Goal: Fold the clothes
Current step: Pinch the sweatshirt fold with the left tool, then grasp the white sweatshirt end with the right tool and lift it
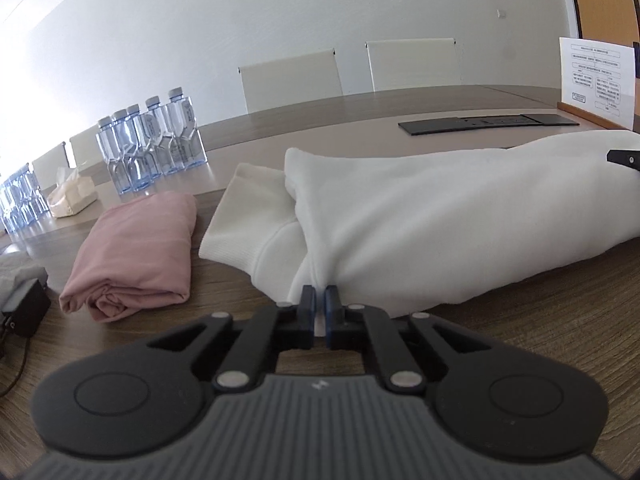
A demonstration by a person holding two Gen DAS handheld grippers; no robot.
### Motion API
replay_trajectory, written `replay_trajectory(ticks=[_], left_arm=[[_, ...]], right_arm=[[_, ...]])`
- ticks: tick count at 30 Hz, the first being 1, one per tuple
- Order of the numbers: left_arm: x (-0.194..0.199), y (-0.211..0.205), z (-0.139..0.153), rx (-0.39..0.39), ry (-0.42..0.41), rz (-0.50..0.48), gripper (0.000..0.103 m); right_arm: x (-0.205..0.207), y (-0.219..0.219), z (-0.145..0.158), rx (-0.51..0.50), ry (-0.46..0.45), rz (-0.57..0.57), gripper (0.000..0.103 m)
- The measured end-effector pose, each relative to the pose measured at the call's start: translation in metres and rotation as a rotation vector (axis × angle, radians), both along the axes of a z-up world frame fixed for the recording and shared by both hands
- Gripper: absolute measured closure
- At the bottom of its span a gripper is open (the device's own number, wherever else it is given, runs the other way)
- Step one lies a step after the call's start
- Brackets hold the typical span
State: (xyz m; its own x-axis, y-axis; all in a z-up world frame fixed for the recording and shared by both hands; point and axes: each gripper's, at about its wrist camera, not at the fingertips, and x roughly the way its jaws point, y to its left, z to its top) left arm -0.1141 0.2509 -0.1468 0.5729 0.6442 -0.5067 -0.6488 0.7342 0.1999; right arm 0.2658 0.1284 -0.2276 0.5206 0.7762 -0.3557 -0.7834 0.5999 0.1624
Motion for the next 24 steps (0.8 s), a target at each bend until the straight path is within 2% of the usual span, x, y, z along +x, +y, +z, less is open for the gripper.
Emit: replay_trajectory(ticks=[1, 2, 6, 7, 8, 9, 11, 13, 17, 18, 19, 21, 23, 24], left_arm=[[-0.002, -0.001, 0.003, -0.006, -0.001, -0.011, 0.093], [-0.005, -0.003, 0.007, -0.007, -0.010, -0.017, 0.093], [-0.007, -0.018, 0.031, 0.046, -0.080, -0.031, 0.091], [-0.002, -0.024, 0.037, 0.069, -0.111, -0.034, 0.091], [0.004, -0.028, 0.042, 0.086, -0.144, -0.043, 0.087], [0.015, -0.032, 0.045, 0.094, -0.190, -0.062, 0.072], [0.042, -0.035, 0.044, 0.061, -0.257, -0.131, 0.061], [0.068, -0.034, 0.039, 0.011, -0.290, -0.191, 0.062], [0.110, -0.026, 0.019, -0.077, -0.269, -0.168, 0.062], [0.113, -0.023, 0.014, -0.104, -0.266, -0.158, 0.061], [0.115, -0.020, 0.009, -0.135, -0.264, -0.146, 0.061], [0.114, -0.014, 0.002, -0.171, -0.253, -0.140, 0.057], [0.112, -0.009, -0.001, -0.195, -0.256, -0.133, 0.054], [0.110, -0.006, -0.002, -0.213, -0.263, -0.130, 0.054]], right_arm=[[0.001, -0.010, 0.004, 0.026, 0.011, -0.018, 0.074], [0.003, -0.019, 0.008, 0.051, 0.023, -0.035, 0.066], [0.018, -0.081, 0.017, 0.236, 0.198, -0.143, 0.054], [0.020, -0.095, 0.016, 0.276, 0.237, -0.174, 0.041], [0.022, -0.108, 0.014, 0.307, 0.269, -0.210, 0.033], [0.023, -0.115, 0.011, 0.324, 0.284, -0.233, 0.032], [0.024, -0.124, 0.009, 0.337, 0.281, -0.252, 0.032], [0.023, -0.117, 0.014, 0.324, 0.195, -0.227, 0.032], [0.022, -0.085, 0.023, 0.261, 0.035, -0.129, 0.034], [0.024, -0.074, 0.022, 0.234, 0.026, -0.096, 0.038], [0.026, -0.062, 0.018, 0.203, 0.032, -0.062, 0.048], [0.037, -0.041, 0.008, 0.126, 0.103, -0.048, 0.050], [0.042, -0.031, 0.001, 0.094, 0.123, -0.066, 0.059], [0.044, -0.030, -0.001, 0.094, 0.142, -0.066, 0.059]])
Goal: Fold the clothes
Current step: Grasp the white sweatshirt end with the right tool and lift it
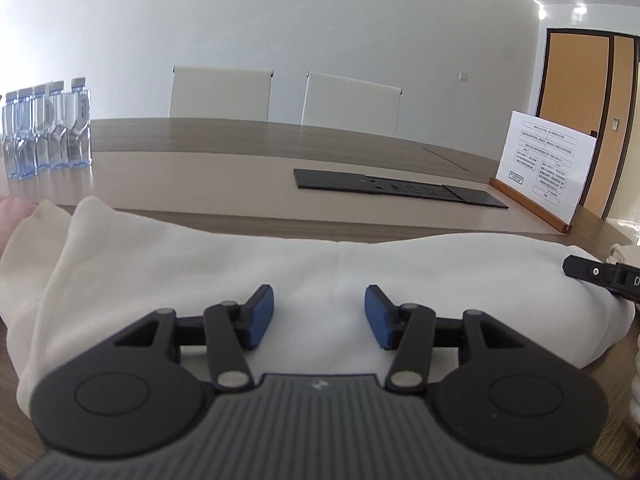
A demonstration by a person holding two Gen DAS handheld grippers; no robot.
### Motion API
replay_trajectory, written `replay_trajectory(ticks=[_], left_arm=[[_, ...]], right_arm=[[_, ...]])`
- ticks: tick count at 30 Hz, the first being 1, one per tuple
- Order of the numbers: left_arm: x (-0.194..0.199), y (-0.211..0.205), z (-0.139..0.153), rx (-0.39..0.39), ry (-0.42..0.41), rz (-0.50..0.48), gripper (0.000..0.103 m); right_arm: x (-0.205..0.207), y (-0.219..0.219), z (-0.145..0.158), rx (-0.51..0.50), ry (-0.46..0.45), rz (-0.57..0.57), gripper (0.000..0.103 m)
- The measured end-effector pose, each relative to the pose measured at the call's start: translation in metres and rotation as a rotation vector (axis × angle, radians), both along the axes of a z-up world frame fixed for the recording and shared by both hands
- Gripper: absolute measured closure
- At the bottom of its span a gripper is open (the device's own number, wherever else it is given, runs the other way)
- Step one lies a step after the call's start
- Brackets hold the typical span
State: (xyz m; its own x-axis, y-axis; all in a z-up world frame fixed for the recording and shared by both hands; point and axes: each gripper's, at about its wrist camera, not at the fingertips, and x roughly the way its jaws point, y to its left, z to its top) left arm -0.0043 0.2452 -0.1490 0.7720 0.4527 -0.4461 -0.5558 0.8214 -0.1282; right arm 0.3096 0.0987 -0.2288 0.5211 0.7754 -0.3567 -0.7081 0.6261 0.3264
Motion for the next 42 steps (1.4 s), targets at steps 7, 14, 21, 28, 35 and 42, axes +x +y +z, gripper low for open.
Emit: replay_trajectory(ticks=[7, 14, 21, 28, 35, 42], left_arm=[[-0.007, 0.001, -0.007, -0.039, -0.049, 0.027, 0.049], [-0.003, -0.014, -0.007, 0.008, -0.057, 0.112, 0.038], [-0.005, -0.009, -0.007, -0.012, -0.082, 0.093, 0.027], [-0.007, -0.013, -0.006, -0.004, -0.084, 0.100, 0.016], [-0.005, -0.011, -0.007, -0.006, -0.081, 0.101, 0.014], [-0.005, -0.012, -0.008, -0.008, -0.082, 0.099, 0.012]], right_arm=[[-0.013, -0.030, 0.013, 0.106, 0.071, -0.048, 0.048], [-0.057, -0.051, 0.029, 0.124, 0.143, -0.054, 0.030], [-0.096, -0.062, 0.038, 0.149, 0.139, -0.033, 0.024], [-0.095, -0.079, 0.034, 0.260, 0.555, -0.040, 0.015], [-0.084, -0.104, 0.017, 0.296, 0.630, -0.199, 0.009], [-0.071, -0.114, 0.009, 0.314, 0.639, -0.320, 0.003]])
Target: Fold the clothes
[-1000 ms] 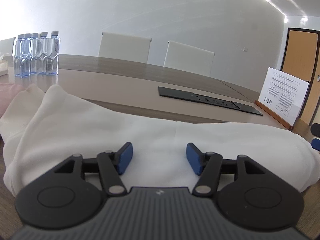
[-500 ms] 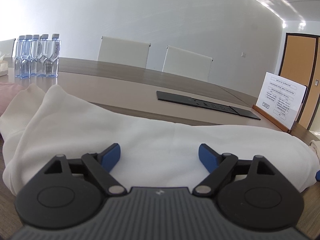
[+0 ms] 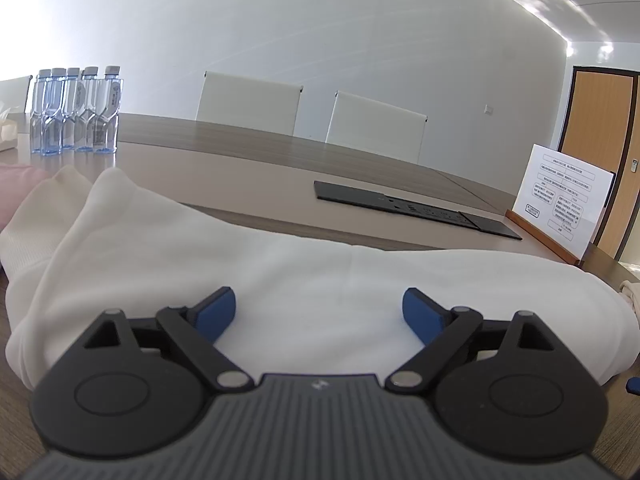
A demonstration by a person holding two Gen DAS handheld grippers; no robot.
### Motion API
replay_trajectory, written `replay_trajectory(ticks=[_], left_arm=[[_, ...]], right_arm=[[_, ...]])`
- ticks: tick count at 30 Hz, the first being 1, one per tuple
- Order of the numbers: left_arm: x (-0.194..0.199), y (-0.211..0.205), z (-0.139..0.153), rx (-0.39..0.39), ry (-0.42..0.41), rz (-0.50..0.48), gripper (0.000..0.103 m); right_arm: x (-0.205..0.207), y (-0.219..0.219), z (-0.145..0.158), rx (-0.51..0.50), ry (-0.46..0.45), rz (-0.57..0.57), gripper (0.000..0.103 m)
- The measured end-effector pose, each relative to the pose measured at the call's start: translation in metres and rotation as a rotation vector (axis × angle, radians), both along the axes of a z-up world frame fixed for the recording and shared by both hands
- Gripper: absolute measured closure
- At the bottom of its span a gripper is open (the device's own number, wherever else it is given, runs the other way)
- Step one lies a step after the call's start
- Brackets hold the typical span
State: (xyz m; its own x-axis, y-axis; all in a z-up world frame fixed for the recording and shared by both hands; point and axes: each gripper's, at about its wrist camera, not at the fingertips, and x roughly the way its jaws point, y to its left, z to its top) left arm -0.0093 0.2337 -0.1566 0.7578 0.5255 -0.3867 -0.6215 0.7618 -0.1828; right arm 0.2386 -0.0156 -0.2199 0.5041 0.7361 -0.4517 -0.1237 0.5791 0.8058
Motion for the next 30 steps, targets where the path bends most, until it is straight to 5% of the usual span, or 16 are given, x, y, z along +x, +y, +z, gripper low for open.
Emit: replay_trajectory(ticks=[8, 30], left_arm=[[-0.001, 0.001, -0.001, -0.006, -0.005, -0.009, 0.009], [-0.001, 0.000, -0.002, -0.010, -0.005, -0.018, 0.006]], right_arm=[[0.009, 0.001, -0.015, -0.026, 0.006, -0.062, 0.002], [0.080, 0.006, -0.033, -0.135, -0.202, -0.152, 0.001]])
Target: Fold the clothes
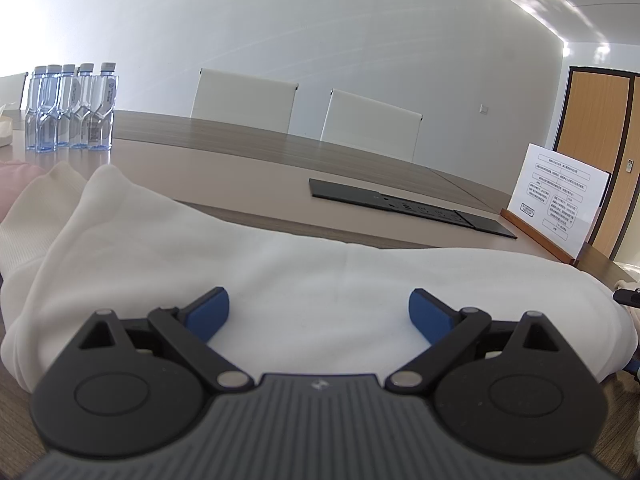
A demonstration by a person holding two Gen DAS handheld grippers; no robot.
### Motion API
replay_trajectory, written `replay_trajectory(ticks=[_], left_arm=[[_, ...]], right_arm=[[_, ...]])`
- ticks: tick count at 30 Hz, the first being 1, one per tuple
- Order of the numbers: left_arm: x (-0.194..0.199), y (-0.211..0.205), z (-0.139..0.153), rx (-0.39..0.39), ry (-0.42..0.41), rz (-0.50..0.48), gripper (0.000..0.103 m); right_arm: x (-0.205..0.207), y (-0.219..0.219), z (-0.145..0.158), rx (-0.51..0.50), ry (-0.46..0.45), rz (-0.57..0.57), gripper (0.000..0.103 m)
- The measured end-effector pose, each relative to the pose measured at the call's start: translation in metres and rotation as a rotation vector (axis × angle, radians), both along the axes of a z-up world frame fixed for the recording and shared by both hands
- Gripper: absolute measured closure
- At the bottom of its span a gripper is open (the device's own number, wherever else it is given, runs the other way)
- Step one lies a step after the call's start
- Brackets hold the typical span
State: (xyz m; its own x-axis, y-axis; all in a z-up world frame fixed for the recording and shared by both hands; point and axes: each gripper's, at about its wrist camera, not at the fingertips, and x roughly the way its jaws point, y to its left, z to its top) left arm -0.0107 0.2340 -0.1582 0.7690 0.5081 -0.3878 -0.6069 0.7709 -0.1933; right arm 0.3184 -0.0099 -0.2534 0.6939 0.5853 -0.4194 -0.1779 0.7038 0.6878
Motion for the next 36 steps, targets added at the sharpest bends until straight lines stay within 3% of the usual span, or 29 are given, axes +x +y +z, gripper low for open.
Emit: replay_trajectory(ticks=[13, 20, 25, 28, 32, 36], left_arm=[[-0.002, -0.002, 0.000, 0.000, -0.006, 0.000, 0.006], [0.000, -0.003, 0.000, 0.005, 0.005, 0.003, 0.004], [0.000, -0.004, 0.000, 0.009, 0.006, 0.008, 0.004], [-0.002, -0.004, 0.000, 0.012, 0.003, 0.012, 0.002], [-0.004, -0.005, 0.000, 0.015, -0.004, 0.016, 0.001], [-0.003, -0.006, 0.001, 0.021, -0.006, 0.020, 0.001]], right_arm=[[0.020, -0.009, -0.003, -0.008, -0.014, -0.068, 0.002], [0.025, -0.009, -0.004, -0.016, -0.021, -0.042, 0.002], [0.022, 0.002, -0.001, -0.082, -0.035, -0.032, 0.002], [0.021, 0.005, 0.000, -0.097, -0.035, -0.028, 0.008], [0.025, 0.002, -0.004, -0.070, -0.007, -0.017, 0.034], [0.029, -0.003, -0.007, -0.022, 0.016, 0.001, 0.041]])
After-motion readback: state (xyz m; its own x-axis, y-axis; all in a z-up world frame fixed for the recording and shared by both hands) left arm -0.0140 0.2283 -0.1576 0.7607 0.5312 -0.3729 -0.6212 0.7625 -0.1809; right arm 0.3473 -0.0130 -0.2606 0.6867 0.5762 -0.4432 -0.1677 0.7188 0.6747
